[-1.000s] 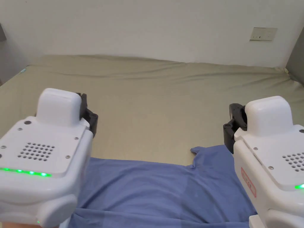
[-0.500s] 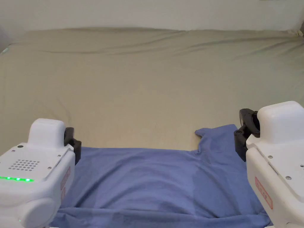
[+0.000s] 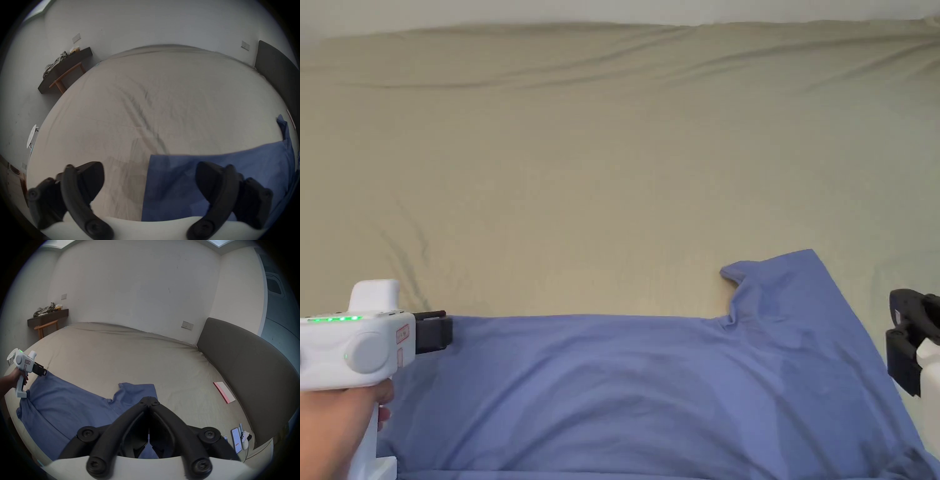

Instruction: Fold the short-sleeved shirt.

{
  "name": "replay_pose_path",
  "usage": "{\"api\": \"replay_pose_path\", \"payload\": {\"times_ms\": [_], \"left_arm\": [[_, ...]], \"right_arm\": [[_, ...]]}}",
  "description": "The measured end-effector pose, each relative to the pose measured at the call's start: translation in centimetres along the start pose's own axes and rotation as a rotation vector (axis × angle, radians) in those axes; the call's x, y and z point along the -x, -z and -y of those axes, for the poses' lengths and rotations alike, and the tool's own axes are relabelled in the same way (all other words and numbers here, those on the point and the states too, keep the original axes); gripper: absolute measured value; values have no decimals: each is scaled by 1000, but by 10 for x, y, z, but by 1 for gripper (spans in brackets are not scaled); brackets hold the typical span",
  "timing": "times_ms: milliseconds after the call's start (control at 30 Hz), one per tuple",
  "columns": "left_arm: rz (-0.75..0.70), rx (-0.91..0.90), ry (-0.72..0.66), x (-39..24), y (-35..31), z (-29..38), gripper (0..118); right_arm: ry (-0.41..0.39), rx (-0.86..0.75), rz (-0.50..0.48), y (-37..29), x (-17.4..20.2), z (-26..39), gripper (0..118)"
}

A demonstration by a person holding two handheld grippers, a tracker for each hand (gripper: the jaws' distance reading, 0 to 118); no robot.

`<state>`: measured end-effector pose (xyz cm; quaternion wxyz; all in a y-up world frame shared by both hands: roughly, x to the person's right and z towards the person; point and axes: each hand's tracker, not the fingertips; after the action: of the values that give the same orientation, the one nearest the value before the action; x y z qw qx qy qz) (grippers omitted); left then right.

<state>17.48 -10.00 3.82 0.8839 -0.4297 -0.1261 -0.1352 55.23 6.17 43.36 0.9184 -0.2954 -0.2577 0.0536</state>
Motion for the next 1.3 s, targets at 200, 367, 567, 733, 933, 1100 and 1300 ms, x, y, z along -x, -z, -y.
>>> {"api": "replay_pose_path", "payload": {"times_ms": [200,367,567,733,933,1100,1300], "left_arm": [[131,15,-21,-12,-7,3,50],[84,-82,132,-34,-46,4,4],[138,-206,65,-26,-121,-5,4],[116,-246,145,-25,-163,1,4],[122,-210,144,-20,-173,20,4],[105,-160,150,-16,-165,35,4],[51,-175,140,-14,-161,44,4]], "right_arm": [[-7,45,-3,8,0,6,2],[-16,52,-16,19,-3,-5,2],[23,139,-63,53,-27,-21,86],[118,391,-186,129,-46,-5,91],[43,597,-51,215,-45,49,91],[121,578,-75,215,-40,64,78],[14,508,-156,198,-19,65,3]]}}
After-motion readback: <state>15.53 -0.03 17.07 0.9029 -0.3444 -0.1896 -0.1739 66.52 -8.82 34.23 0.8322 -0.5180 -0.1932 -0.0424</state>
